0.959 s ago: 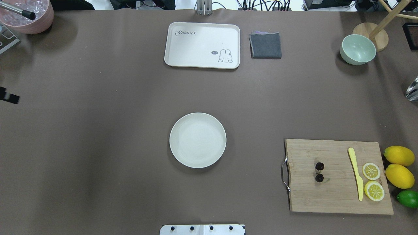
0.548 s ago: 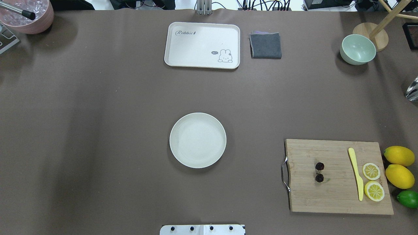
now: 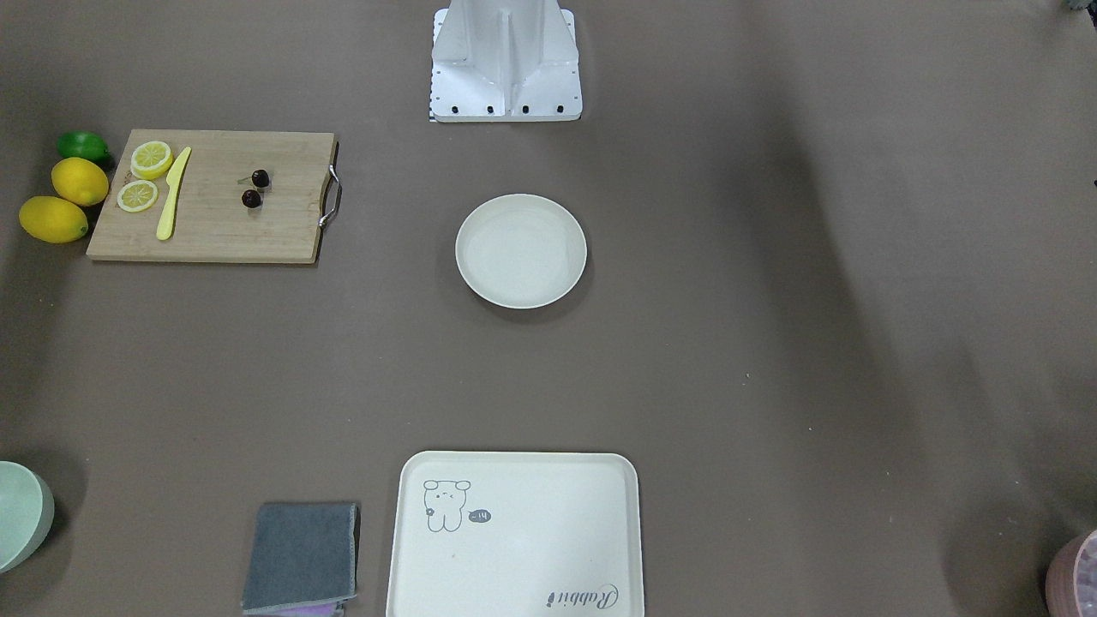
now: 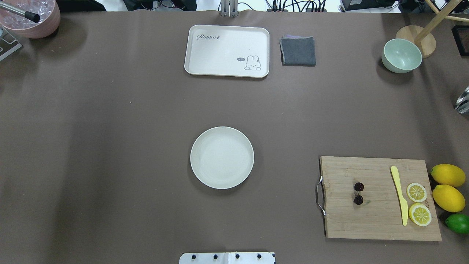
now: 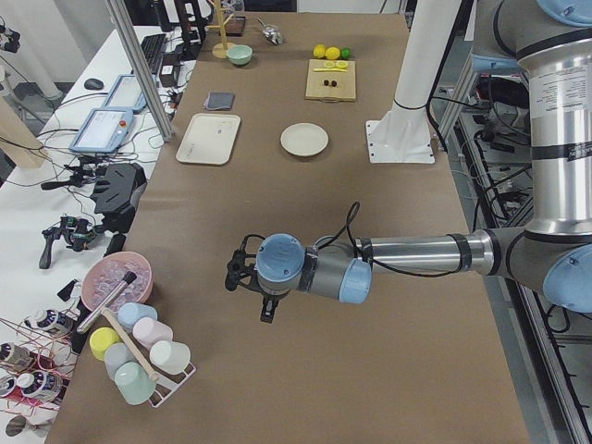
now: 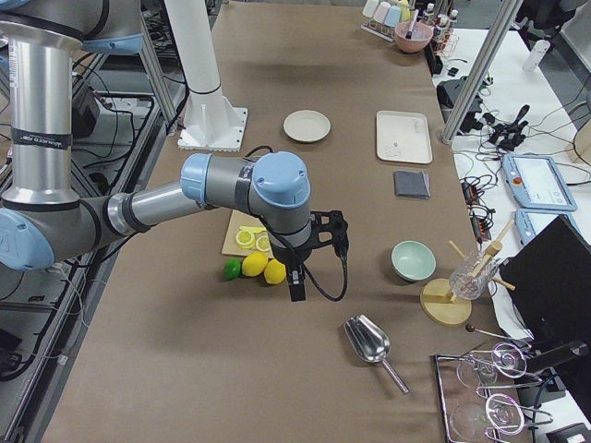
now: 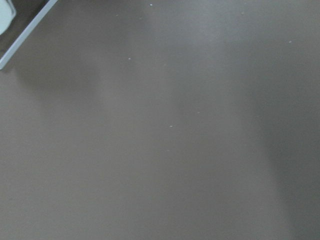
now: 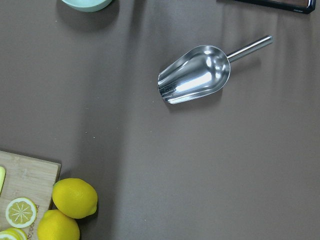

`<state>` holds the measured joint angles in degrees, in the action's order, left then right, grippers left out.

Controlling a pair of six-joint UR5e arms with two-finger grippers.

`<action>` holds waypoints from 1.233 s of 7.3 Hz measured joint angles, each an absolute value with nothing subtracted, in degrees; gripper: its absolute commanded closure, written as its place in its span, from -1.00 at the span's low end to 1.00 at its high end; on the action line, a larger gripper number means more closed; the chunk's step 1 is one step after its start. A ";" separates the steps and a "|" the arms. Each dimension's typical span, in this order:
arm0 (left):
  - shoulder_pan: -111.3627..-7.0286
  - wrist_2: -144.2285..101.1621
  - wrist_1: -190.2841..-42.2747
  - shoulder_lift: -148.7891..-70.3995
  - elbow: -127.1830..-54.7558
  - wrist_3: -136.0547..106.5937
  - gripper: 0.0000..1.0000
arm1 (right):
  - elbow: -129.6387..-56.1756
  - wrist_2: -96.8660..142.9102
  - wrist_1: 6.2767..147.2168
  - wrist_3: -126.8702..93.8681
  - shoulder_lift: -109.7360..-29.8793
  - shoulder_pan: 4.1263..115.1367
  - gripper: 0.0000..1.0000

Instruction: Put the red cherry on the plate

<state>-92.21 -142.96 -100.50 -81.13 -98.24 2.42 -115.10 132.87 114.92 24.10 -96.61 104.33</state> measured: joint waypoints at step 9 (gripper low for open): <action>-97.00 -133.19 -80.05 -84.87 -103.77 8.48 -0.95 | -116.07 132.85 115.00 24.45 -98.88 104.59 -1.00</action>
<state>-97.00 -133.19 -80.05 -84.87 -103.77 8.48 -116.07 132.85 115.00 24.45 -98.88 104.59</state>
